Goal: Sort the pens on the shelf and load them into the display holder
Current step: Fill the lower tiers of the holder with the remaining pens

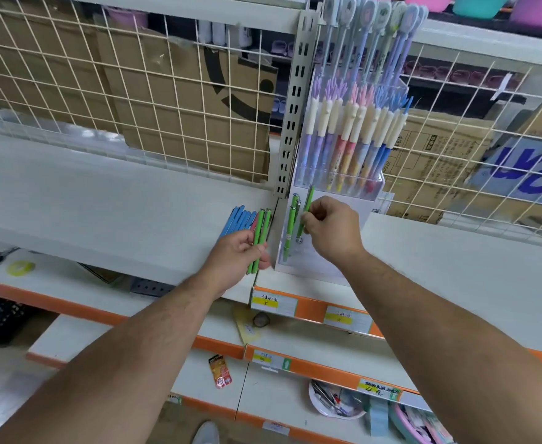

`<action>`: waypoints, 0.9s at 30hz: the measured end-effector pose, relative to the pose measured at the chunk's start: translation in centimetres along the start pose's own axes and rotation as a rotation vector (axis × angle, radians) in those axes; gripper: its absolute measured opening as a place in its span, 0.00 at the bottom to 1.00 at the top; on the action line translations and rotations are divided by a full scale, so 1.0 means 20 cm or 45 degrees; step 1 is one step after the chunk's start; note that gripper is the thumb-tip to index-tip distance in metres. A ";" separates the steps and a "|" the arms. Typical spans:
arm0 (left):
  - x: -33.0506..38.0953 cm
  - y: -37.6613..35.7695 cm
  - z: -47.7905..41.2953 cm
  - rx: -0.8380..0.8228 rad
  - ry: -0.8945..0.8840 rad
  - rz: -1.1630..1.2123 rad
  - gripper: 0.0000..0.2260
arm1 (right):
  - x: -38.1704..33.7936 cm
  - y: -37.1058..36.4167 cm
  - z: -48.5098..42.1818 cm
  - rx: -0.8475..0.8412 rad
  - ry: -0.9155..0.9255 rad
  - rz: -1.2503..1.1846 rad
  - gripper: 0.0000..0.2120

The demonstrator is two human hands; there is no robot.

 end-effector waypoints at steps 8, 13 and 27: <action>0.00 0.00 0.00 -0.013 0.000 -0.013 0.03 | 0.02 -0.02 0.01 -0.067 -0.012 0.148 0.06; -0.01 0.01 0.00 -0.008 -0.004 0.007 0.03 | 0.03 -0.01 0.00 -0.094 -0.025 0.123 0.06; -0.02 0.01 0.00 0.007 -0.016 0.030 0.03 | 0.00 -0.01 0.03 -0.113 0.028 0.263 0.06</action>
Point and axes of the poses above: each hand's wrist, its own z-axis away from the middle knuckle, its own y-axis out of the back of the hand, x = y × z, the point moved 1 cm from there along -z, towards the middle knuckle, and after that the axes turned 15 degrees about -x, right-handed, at the moved point
